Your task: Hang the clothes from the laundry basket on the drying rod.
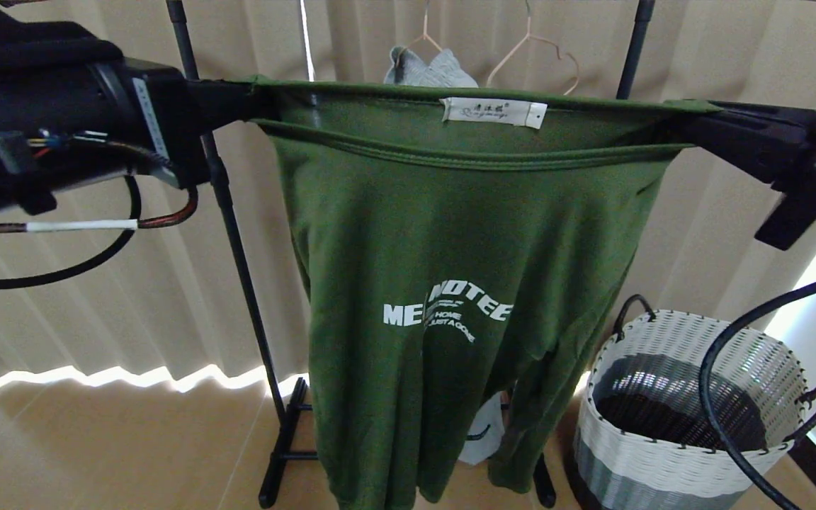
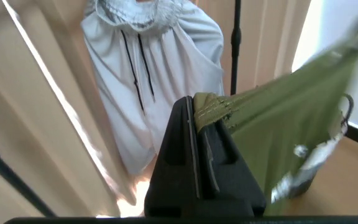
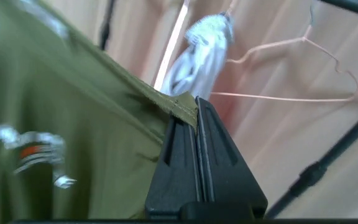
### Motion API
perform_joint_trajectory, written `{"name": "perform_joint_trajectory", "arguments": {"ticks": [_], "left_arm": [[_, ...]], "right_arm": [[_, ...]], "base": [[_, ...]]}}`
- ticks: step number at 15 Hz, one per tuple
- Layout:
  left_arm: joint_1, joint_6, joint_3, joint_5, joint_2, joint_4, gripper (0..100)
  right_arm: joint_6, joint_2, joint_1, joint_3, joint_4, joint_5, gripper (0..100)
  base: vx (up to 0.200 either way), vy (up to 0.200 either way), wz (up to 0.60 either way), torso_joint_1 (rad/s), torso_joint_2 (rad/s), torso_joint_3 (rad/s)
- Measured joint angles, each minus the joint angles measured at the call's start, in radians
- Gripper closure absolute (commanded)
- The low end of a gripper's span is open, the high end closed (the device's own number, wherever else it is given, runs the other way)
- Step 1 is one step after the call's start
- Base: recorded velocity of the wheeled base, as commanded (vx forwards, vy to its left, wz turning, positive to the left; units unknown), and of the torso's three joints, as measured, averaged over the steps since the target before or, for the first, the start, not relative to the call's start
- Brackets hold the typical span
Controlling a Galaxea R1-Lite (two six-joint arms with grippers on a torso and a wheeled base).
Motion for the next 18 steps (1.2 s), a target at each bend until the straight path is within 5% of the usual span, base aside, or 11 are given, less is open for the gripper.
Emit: {"name": "perform_joint_trajectory", "arguments": {"ticks": [4,12,15,18], "left_arm": [[0.002,-0.008,-0.081,0.001,0.107,-0.001,100],[0.003,-0.010,-0.070,0.001,0.131,0.017,100],[0.001,-0.040,-0.067,-0.022,0.068,0.155,100],[-0.003,-0.055,-0.030,-0.144,-0.047,0.300,100]], "right_arm": [[0.005,-0.056,0.070,0.051,0.006,0.072,100],[0.003,-0.026,0.067,0.057,0.002,0.062,100],[0.002,0.026,0.015,0.008,-0.003,0.062,100],[0.004,0.124,-0.009,-0.102,-0.002,0.062,100]], "base": [[0.000,0.000,0.00,0.000,0.00,0.000],[0.000,0.000,0.00,0.000,0.00,0.000],[0.000,0.000,0.00,0.000,0.00,0.000],[0.000,0.000,0.00,0.000,0.00,0.000]]}}
